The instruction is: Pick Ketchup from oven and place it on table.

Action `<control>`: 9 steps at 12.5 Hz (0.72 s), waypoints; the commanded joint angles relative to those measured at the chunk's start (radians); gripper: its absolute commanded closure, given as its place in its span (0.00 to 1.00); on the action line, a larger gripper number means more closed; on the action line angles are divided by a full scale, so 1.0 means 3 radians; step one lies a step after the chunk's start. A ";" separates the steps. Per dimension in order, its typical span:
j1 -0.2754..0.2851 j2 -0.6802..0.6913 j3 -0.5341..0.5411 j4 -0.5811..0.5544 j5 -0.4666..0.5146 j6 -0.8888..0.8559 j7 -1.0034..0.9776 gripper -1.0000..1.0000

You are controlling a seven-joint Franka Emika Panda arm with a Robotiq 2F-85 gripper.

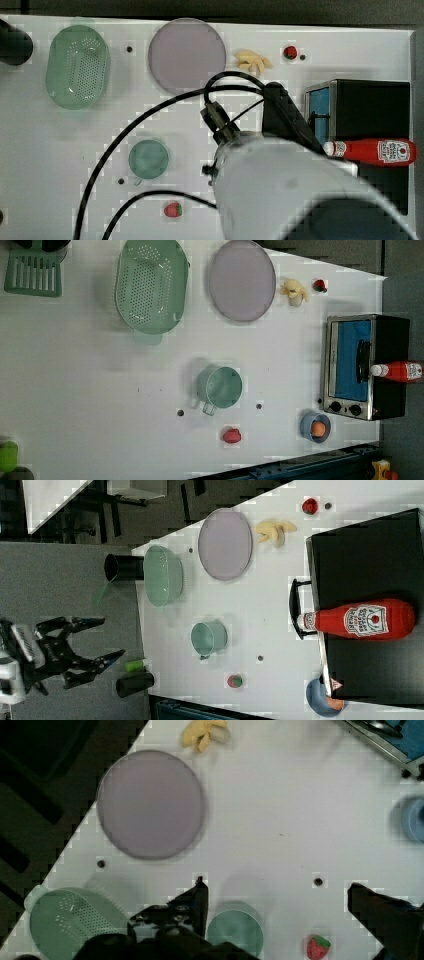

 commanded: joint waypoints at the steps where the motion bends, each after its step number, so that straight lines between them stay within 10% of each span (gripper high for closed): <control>1: -0.0200 0.0331 -0.0518 -0.0147 -0.0032 0.0059 0.0092 0.00; 9: -0.0291 0.1151 -0.1640 -0.0136 -0.0038 0.1272 0.0091 0.00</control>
